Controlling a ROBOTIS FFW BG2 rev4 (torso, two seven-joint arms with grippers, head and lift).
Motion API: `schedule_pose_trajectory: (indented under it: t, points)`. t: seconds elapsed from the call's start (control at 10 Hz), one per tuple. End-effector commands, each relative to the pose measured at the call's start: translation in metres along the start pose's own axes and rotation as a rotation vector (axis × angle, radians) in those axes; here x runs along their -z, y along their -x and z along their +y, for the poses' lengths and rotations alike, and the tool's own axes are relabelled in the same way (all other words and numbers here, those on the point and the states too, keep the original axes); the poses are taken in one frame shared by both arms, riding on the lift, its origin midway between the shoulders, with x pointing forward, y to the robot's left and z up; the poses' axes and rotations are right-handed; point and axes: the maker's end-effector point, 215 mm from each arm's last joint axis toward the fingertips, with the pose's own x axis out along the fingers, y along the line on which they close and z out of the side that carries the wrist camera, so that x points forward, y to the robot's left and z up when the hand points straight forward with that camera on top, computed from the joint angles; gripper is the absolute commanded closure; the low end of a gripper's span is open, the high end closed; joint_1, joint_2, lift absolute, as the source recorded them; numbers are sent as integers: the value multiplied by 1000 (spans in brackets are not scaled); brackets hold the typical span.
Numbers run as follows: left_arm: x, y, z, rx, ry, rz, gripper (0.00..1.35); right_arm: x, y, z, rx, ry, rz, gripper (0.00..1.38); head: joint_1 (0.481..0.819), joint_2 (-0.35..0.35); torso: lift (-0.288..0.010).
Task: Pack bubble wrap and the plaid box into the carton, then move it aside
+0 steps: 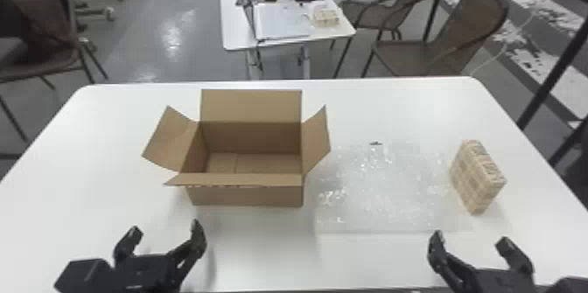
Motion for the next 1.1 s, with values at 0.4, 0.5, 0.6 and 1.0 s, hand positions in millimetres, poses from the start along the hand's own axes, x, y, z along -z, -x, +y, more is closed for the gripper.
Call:
schedule_pose_trajectory:
  t: [0.4, 0.5, 0.6, 1.0]
  points:
    - [2, -3, -3, 15, 13, 8, 108, -1, -2, 1, -3, -3, -3, 96, 695, 29, -166]
    - [3, -3, -4, 22, 14, 11, 108, 1, -3, 1, -6, -9, 2, 96, 695, 29, -166]
    - [2, -3, 4, 15, 7, 11, 108, 1, -4, 3, -14, -11, 4, 96, 695, 29, -166]
    - [-50, -28, 82, -80, 39, -43, 183, 4, -5, 5, -27, -21, 8, 98, 695, 113, -166]
